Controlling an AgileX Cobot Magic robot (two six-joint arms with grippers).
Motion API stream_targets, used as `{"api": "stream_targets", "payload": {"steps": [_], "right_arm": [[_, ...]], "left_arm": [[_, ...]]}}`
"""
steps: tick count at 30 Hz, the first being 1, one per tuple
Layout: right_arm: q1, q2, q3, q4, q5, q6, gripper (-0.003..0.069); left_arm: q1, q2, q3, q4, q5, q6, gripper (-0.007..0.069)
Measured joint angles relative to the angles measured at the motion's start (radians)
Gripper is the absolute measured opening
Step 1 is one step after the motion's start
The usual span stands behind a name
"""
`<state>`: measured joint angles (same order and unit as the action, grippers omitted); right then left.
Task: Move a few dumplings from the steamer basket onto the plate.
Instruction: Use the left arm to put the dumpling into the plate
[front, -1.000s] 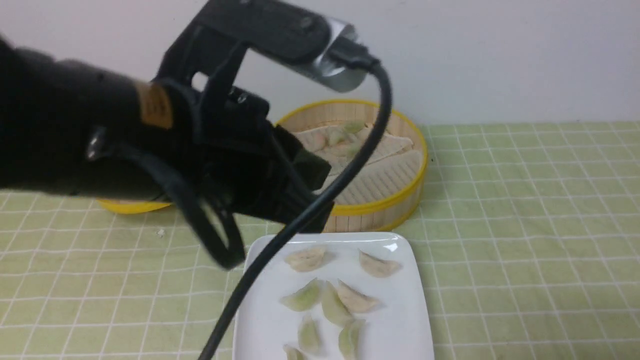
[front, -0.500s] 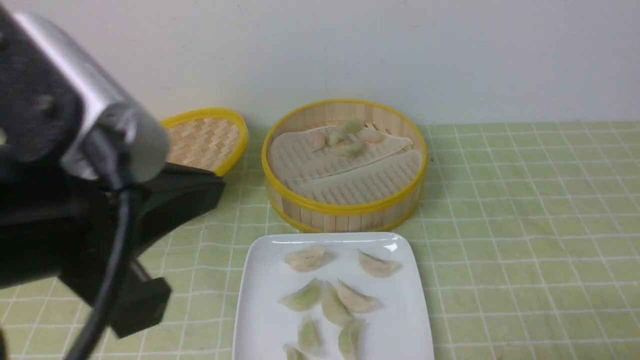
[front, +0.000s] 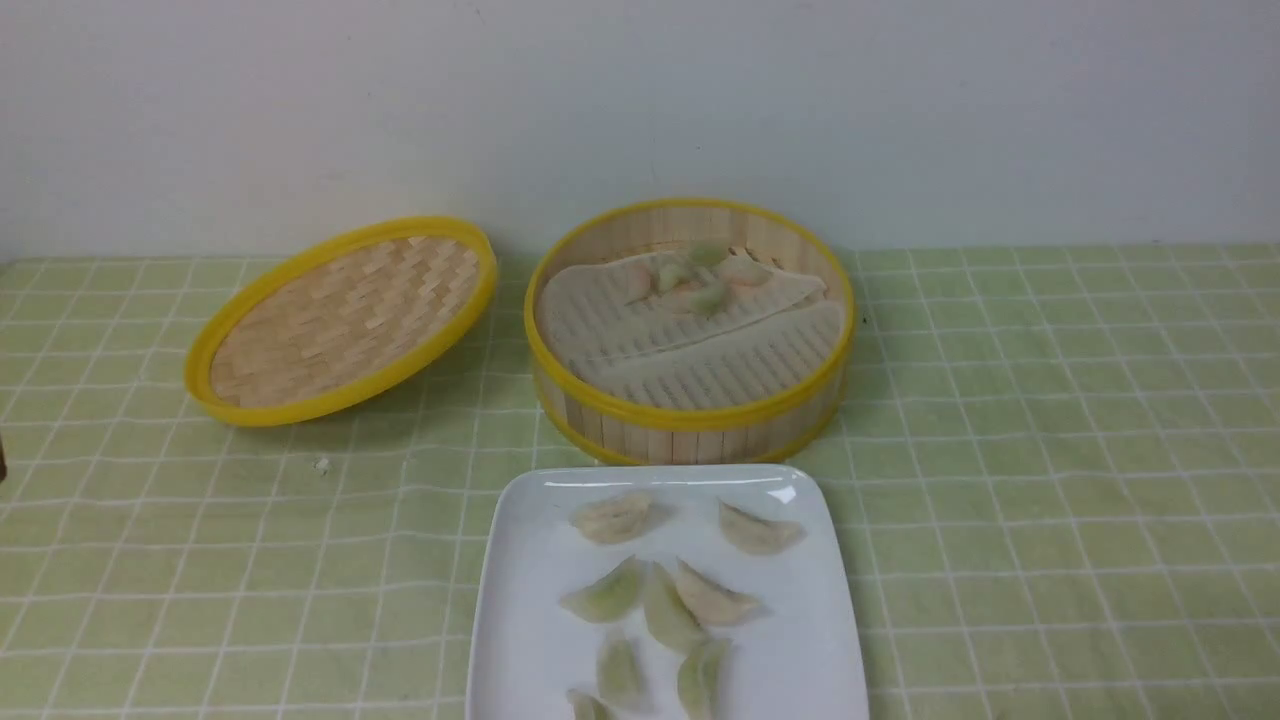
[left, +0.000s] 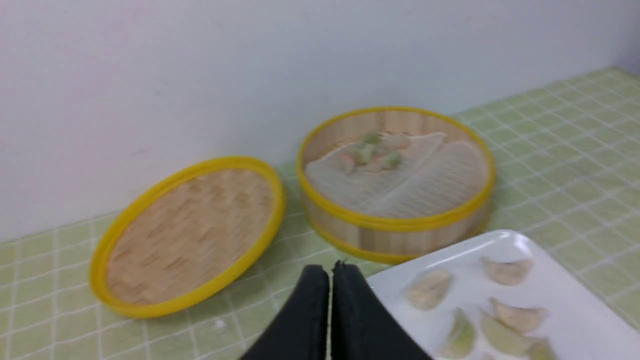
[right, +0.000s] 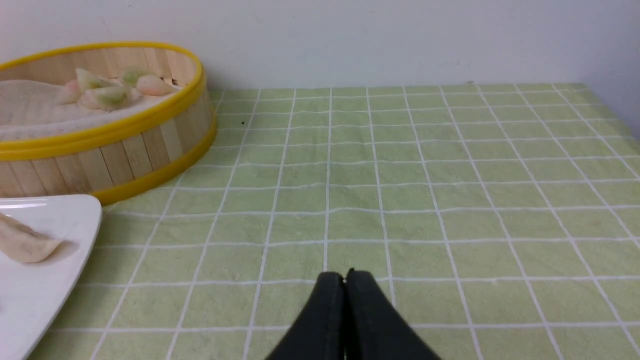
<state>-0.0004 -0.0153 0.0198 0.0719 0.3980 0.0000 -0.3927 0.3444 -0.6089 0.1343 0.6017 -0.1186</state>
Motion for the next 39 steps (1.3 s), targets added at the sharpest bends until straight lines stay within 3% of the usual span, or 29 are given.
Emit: {"api": "stream_targets", "payload": {"steps": [7, 10, 39], "right_arm": [[0.0, 0.0, 0.0, 0.0, 0.0, 0.0, -0.0015], [0.0, 0.0, 0.0, 0.0, 0.0, 0.0, -0.0015], [0.0, 0.0, 0.0, 0.0, -0.001, 0.0, -0.0015]], "left_arm": [[0.313, -0.265, 0.458, -0.134, -0.227, 0.146, -0.0006], [0.369, -0.34, 0.59, -0.157, -0.274, 0.153, -0.0006], [0.38, -0.354, 0.638, -0.174, -0.226, 0.156, -0.0006]]}}
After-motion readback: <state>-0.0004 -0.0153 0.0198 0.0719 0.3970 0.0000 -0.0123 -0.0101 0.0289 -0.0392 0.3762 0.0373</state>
